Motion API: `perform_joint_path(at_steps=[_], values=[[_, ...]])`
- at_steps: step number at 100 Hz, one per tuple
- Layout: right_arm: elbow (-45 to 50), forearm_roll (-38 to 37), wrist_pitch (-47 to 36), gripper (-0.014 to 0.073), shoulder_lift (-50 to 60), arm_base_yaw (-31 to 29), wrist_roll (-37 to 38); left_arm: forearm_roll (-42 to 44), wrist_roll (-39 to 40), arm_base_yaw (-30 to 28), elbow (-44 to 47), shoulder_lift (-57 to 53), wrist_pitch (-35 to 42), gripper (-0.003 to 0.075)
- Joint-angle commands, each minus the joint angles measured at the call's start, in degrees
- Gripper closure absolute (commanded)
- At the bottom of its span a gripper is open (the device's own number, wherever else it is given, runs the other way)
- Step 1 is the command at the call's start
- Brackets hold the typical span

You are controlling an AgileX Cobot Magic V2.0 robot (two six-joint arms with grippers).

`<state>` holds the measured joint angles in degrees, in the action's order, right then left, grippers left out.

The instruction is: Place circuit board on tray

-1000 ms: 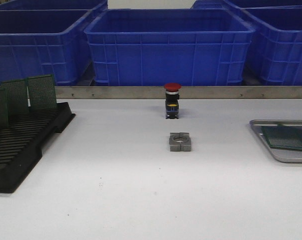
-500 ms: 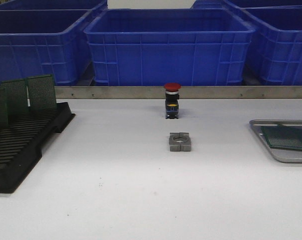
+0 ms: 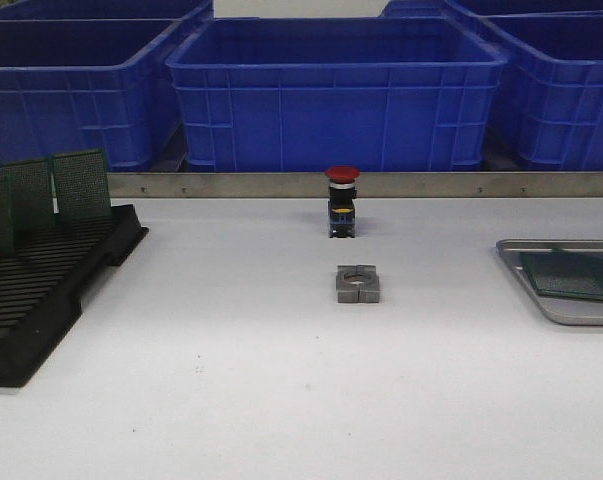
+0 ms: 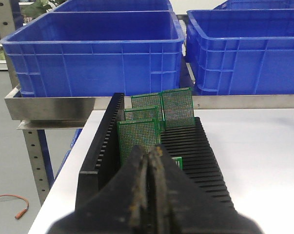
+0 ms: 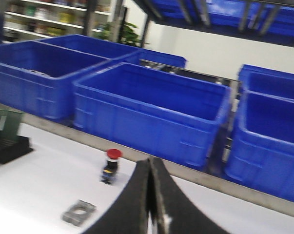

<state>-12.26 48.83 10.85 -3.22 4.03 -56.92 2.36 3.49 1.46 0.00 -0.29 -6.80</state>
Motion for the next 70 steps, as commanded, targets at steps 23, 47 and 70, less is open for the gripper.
perform_joint_path(at_steps=[23, 47, 70], values=[[9.0, -51.9, -19.2, 0.0655, -0.6, -1.8, 54.6, -0.1, 0.6, 0.0, 2.7, -1.8, 4.7, 0.0741], [13.2, -53.4, -17.4, 0.0655, 5.3, -5.6, 58.2, -0.1, 0.6, 0.0, 2.7, -1.8, 4.7, 0.0741], [13.2, -53.4, -16.1, 0.0655, 5.3, -6.0, 58.1, -0.1, 0.6, 0.0, 2.7, -1.8, 4.7, 0.0741]])
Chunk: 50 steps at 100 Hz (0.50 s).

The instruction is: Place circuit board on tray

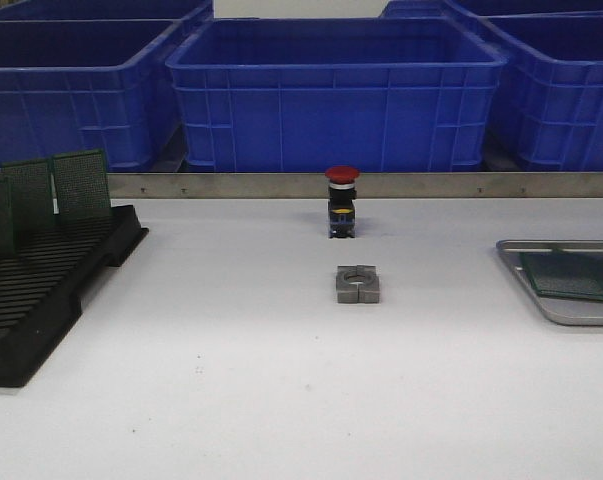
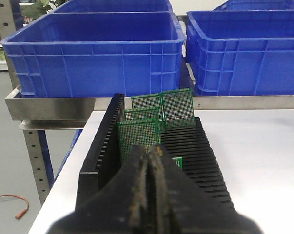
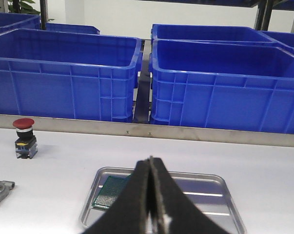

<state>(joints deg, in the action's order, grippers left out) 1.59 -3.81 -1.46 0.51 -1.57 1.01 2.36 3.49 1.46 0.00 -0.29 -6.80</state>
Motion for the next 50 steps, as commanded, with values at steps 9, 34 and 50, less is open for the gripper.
perform_joint_path(at_steps=[9, 34, 50], values=[[-0.7, -0.7, -3.7, 0.0655, 1.6, -0.4, 0.2, -0.1, 0.6, 0.0, 2.7, -1.8, 4.7, 0.0741], [-0.7, 0.0, -3.7, 0.0655, 1.6, -0.4, 0.2, -0.1, 0.6, 0.0, 2.7, -1.8, 4.7, 0.0741], [-0.7, 0.0, -3.7, 0.0655, 1.6, -0.4, 0.2, -0.1, 0.6, 0.0, 2.7, -1.8, 4.7, 0.0741]])
